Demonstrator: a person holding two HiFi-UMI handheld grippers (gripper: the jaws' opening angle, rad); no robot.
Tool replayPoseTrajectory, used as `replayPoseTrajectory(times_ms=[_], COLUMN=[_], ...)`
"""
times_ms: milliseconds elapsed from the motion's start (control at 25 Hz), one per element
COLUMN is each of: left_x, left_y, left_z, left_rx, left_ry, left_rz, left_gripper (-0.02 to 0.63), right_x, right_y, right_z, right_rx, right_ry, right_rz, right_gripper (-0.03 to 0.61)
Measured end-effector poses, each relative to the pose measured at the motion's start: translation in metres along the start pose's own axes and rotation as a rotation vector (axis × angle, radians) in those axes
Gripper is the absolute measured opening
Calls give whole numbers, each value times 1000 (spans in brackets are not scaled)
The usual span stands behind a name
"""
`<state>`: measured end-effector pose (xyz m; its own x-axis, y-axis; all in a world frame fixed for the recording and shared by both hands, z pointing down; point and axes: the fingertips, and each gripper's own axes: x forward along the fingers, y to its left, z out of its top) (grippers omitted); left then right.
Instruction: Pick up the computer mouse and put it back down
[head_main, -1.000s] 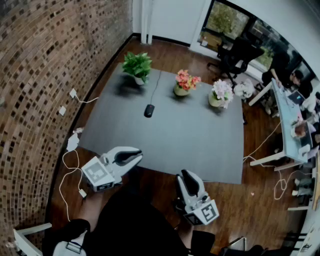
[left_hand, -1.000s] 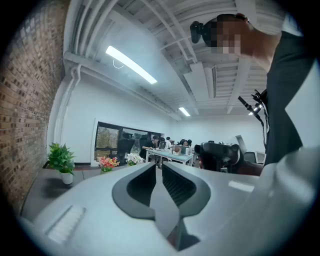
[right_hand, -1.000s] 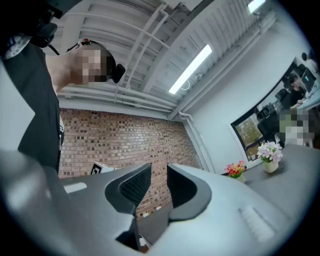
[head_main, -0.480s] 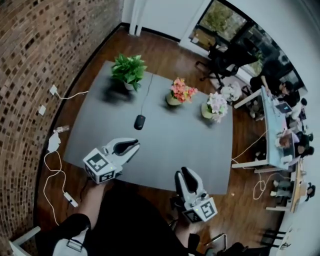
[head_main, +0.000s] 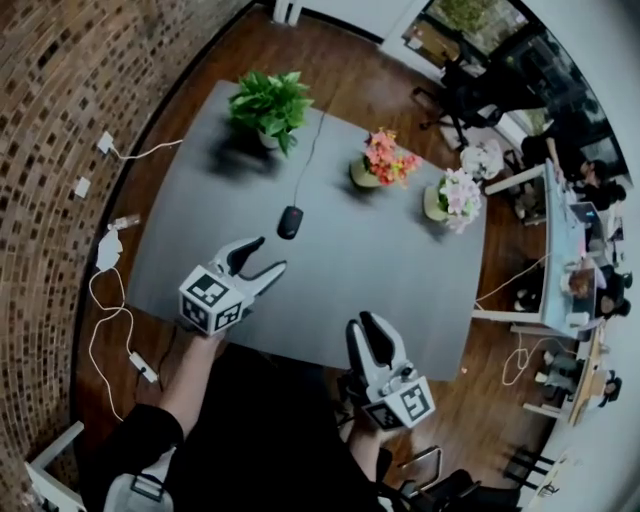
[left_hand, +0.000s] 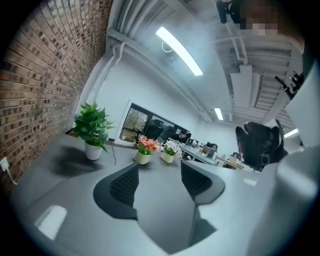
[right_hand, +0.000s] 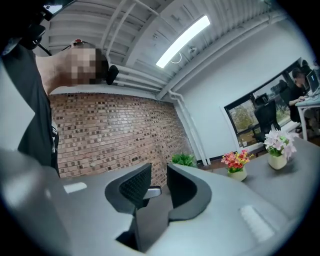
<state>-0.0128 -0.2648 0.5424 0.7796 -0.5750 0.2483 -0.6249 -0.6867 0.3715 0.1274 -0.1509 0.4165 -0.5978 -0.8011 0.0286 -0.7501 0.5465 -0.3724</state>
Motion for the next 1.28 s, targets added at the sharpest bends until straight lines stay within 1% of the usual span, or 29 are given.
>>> replayPoseTrajectory(times_ms=[80, 200, 280, 360, 480, 560, 640, 720, 760, 800, 840, 880, 920, 960, 1000, 1040, 1080, 1120, 1160, 1200, 1280], left_x=[19, 57, 86, 118, 163, 181, 192, 196, 196, 196, 194, 192, 189, 187, 188, 192, 199, 204, 206, 203, 183], left_y=[19, 59, 86, 110, 135, 152, 169, 179, 182, 183, 184, 184, 184, 182, 175, 162, 147, 131, 116, 100, 61], left_z=[-18, -49, -79, -109, -148, -165, -179, -189, -190, -189, -188, -188, -191, -195, -198, -195, -181, -159, -133, -108, -56], left_rx=[7, 38, 40, 47, 55, 64, 61, 30, 24, 27, 37, 45, 45, 18, -53, -162, -282, -389, -472, -527, -578], left_ry=[44, 117, 180, 256, 395, 472, 525, 537, 528, 517, 514, 524, 547, 573, 582, 547, 460, 345, 232, 137, 6], left_rz=[72, 220, 307, 368, 417, 458, 509, 563, 589, 609, 619, 621, 613, 586, 531, 449, 354, 263, 176, 94, -64], left_gripper=[298, 370, 388, 394, 399, 397, 397, 402, 376, 368, 357, 325, 279, 279, 279, 279, 279, 279, 279, 279, 279], right_x=[4, 7, 0, -10, -30, -42, -51, -63, -69, -73, -72, -69, -67, -65, -64, -63, -61, -60, -60, -58, -49], right_y=[-8, -23, -36, -53, -82, -99, -111, -122, -127, -131, -131, -129, -127, -125, -123, -121, -120, -120, -120, -119, -111], right_z=[4, 14, 23, 26, 23, 22, 25, 26, 25, 25, 30, 37, 43, 46, 48, 50, 51, 51, 49, 48, 50], right_rx=[2, 7, 13, 26, 62, 83, 90, 98, 103, 104, 95, 81, 71, 66, 63, 60, 57, 59, 64, 68, 61], right_ry=[-2, -14, -31, -44, -45, -41, -39, -46, -54, -61, -66, -68, -70, -72, -74, -76, -76, -76, -77, -75, -68], right_rz=[26, 58, 63, 51, 16, -6, -19, -38, -49, -56, -54, -45, -35, -28, -22, -14, -7, -1, 2, 7, 32], right_gripper=[72, 72, 72, 72, 72, 72, 72, 72, 72, 72, 72, 72, 72, 72, 72, 72, 72, 72, 72, 72, 72])
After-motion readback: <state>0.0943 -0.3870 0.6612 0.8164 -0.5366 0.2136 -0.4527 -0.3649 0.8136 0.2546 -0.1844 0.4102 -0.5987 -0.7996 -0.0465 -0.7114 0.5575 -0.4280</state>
